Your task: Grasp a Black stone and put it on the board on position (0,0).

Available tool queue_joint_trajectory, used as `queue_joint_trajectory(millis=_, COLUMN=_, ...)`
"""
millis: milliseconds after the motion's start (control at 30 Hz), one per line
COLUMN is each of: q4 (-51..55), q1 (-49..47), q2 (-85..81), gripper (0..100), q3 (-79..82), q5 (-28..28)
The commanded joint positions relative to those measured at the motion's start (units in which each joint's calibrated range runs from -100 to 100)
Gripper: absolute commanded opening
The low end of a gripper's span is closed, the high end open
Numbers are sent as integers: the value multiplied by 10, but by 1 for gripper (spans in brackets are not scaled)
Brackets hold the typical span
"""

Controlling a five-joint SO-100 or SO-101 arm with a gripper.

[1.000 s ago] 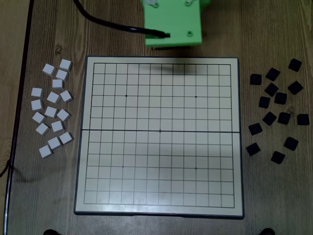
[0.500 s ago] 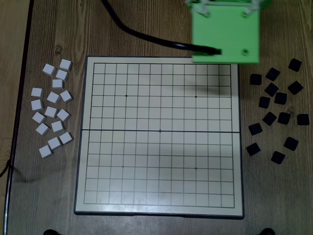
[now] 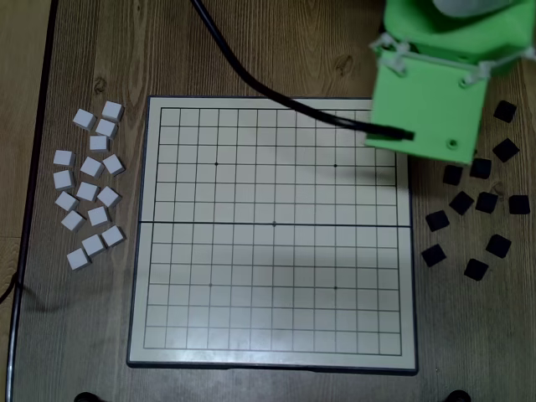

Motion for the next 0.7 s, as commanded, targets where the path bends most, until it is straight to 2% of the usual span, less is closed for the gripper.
queue_joint_trajectory(millis=0, q4=-27, q1=-13, q2=5, gripper=6, q3=-23, q5=-13)
queue_joint_trajectory(millis=233, q4=-41, q1=-49, q2=63, gripper=6, q3=-66, q5=-60)
queue_joint_trajectory(millis=667, q4=-75, q1=-63, q2=91, gripper=6, q3=-81, q5=-94)
